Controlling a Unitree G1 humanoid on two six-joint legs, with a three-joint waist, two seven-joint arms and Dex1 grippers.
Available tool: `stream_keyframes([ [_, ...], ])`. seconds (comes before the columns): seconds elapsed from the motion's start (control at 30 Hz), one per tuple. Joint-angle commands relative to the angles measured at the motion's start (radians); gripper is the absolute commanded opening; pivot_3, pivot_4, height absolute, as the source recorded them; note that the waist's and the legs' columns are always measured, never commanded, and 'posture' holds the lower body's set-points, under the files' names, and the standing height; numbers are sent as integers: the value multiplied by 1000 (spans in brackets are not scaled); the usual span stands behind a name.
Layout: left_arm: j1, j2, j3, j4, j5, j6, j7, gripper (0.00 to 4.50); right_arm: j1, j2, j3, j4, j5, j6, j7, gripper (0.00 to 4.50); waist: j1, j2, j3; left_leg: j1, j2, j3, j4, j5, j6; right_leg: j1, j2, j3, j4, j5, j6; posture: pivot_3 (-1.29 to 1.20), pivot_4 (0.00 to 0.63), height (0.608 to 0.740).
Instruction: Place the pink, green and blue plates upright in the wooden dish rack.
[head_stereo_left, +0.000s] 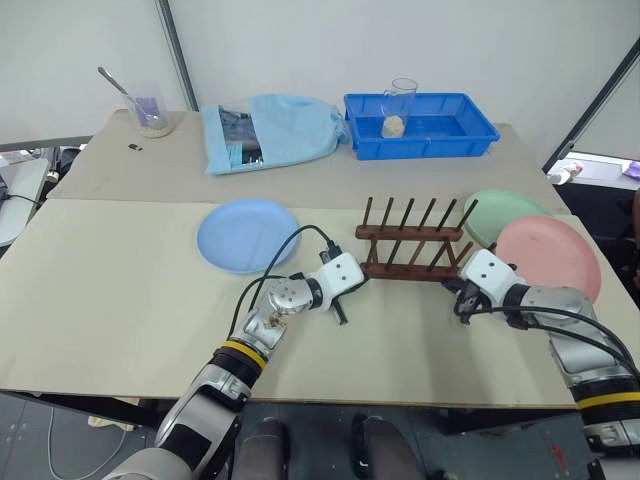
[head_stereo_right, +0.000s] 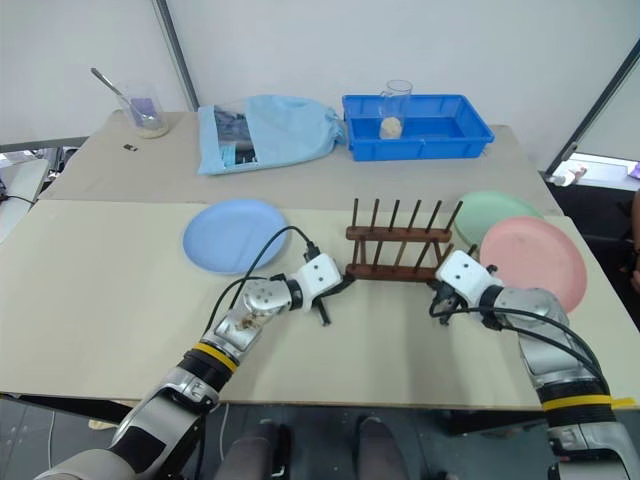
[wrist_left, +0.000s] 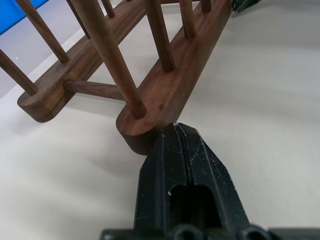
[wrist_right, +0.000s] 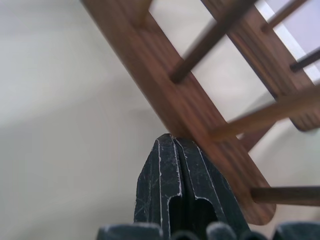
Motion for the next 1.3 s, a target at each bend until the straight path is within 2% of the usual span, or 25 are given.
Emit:
stream_keyframes([
  [0.03,42,63,49,-145,-55,5,-64,0,68,-56,-83,-173,70,68,42,35,0,0,0,0,0,0,-1,0,0,-1,0,0,0,0,0,0,150,720],
  [0.07,62,90,65,-199,-83,23,-92,258,101,-70,-108,-224,87,93,48,7,0,0,0,0,1,0,-1,0,0,-1,0,0,1,0,0,0,150,720],
  [0.13,121,167,116,-346,-177,89,-176,820,195,-100,-196,-361,155,169,76,615,1,0,0,0,1,0,-2,0,0,-2,0,0,1,0,-1,0,150,720],
  [0.2,171,235,161,-467,-266,134,-248,1617,267,-108,-286,-459,203,224,74,1148,1,0,0,-1,1,0,-2,0,0,-2,0,0,2,-1,-2,0,150,720],
  [0.37,186,325,240,-628,-399,218,-317,4082,343,-79,-403,-534,181,250,-30,2972,4,0,0,0,2,1,1,-3,-5,0,-1,-1,2,-1,-2,0,150,720],
  [0.4,180,340,246,-654,-428,245,-334,4490,354,-69,-407,-537,165,253,-58,3290,4,0,0,0,2,2,1,-5,-8,0,-2,-1,2,-1,-2,0,150,720],
  [0.43,173,350,250,-677,-455,266,-351,4500,359,-60,-397,-528,132,253,-98,3611,4,0,0,1,2,2,1,-5,-9,0,-2,-1,1,-1,-2,0,150,720],
  [0.6,123,354,249,-734,-554,355,-385,4500,289,-17,-319,-414,1,276,-271,3611,-2,1,0,1,2,3,1,-4,-8,0,-1,-1,0,-1,-2,0,150,720],
  [0.67,101,353,246,-742,-583,383,-397,4500,237,2,-293,-344,-24,276,-314,3611,-3,1,0,0,1,3,1,0,-1,0,-1,-1,0,-1,-2,0,150,720],
  [0.87,71,360,226,-746,-596,368,-444,4500,135,23,-229,-150,-57,273,-360,3611,-1,1,0,0,1,1,-1,0,0,-1,2,0,1,-2,-2,0,150,720],
  [1.03,51,355,219,-718,-564,328,-450,4500,104,45,-216,-125,-53,318,-370,3611,0,1,0,0,1,0,-1,0,0,-1,2,1,1,-2,-2,0,150,720],
  [1.13,44,352,217,-709,-557,316,-447,4500,110,53,-211,-134,-58,337,-376,2790,-1,1,0,0,1,0,0,0,0,-1,2,1,1,-1,-2,0,150,720],
  [1.3,32,339,218,-707,-561,319,-432,4500,119,63,-213,-146,-65,349,-397,1115,-1,1,0,0,1,1,0,0,0,-1,2,2,1,-1,-2,0,150,720],
])
